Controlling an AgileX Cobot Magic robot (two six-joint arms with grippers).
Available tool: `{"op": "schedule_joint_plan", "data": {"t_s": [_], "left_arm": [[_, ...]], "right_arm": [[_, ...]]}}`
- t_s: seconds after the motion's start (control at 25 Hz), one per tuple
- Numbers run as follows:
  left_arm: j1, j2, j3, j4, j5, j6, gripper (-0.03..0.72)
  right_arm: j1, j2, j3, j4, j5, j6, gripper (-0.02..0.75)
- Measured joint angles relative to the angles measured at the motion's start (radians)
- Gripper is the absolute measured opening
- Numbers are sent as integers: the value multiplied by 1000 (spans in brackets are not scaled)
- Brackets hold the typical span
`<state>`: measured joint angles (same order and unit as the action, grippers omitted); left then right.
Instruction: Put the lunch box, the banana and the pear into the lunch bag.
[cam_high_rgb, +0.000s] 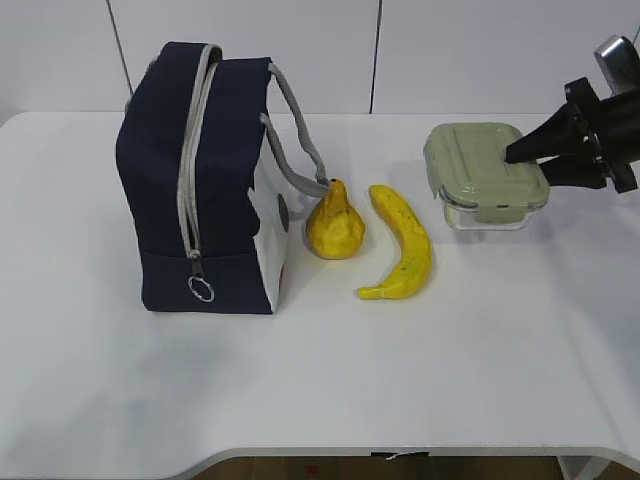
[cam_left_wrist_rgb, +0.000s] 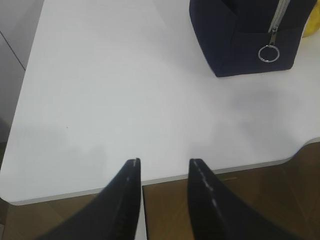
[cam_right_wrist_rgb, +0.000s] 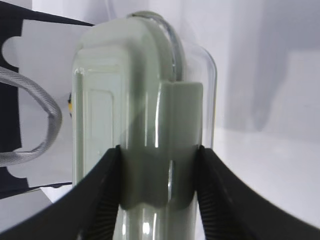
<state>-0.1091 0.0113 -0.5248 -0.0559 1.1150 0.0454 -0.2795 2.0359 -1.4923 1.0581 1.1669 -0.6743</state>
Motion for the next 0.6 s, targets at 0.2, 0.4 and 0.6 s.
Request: {"op": "schedule_joint_plan", "data": {"t_s": [0.2,0.4,0.6], "left_arm": [[0,9,0,-16,-1,0,239],[0,84,-29,-72,-46,0,236],[0,211,-82,-141,-108,0,236]], "right_arm": [[0,-33,0,32,2,18,344],[0,-60,0,49,6,56,344],[15,-87,2,89,6,77,344]]}}
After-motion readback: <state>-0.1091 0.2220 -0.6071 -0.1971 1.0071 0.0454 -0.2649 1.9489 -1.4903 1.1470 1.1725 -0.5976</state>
